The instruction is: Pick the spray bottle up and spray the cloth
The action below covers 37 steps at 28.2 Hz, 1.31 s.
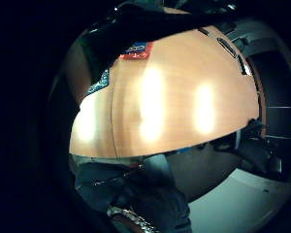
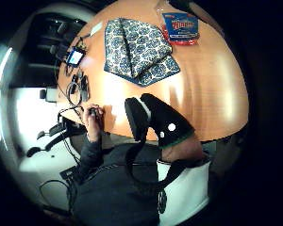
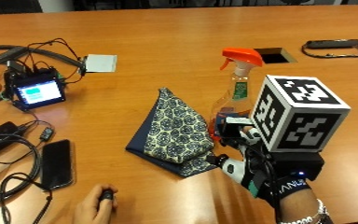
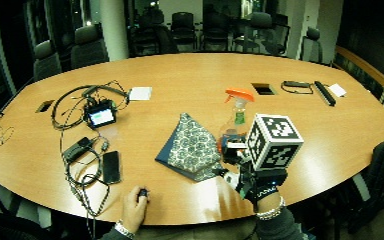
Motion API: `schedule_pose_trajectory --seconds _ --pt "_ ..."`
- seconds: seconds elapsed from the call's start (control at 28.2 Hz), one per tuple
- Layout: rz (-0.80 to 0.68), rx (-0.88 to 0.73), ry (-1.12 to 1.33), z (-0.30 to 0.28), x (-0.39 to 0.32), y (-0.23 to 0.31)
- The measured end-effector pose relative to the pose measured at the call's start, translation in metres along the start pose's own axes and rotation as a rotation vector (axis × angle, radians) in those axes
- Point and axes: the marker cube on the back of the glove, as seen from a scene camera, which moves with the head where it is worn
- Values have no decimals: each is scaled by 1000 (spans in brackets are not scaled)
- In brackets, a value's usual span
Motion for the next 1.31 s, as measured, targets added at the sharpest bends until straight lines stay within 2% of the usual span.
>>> schedule_pose_trajectory --seconds 0.75,1.06,1.31 --pt "-78 -128 -5 29 -11 -14" --pt "-40 -61 7 26 -16 -25" --pt "90 85 -64 16 -9 -45"
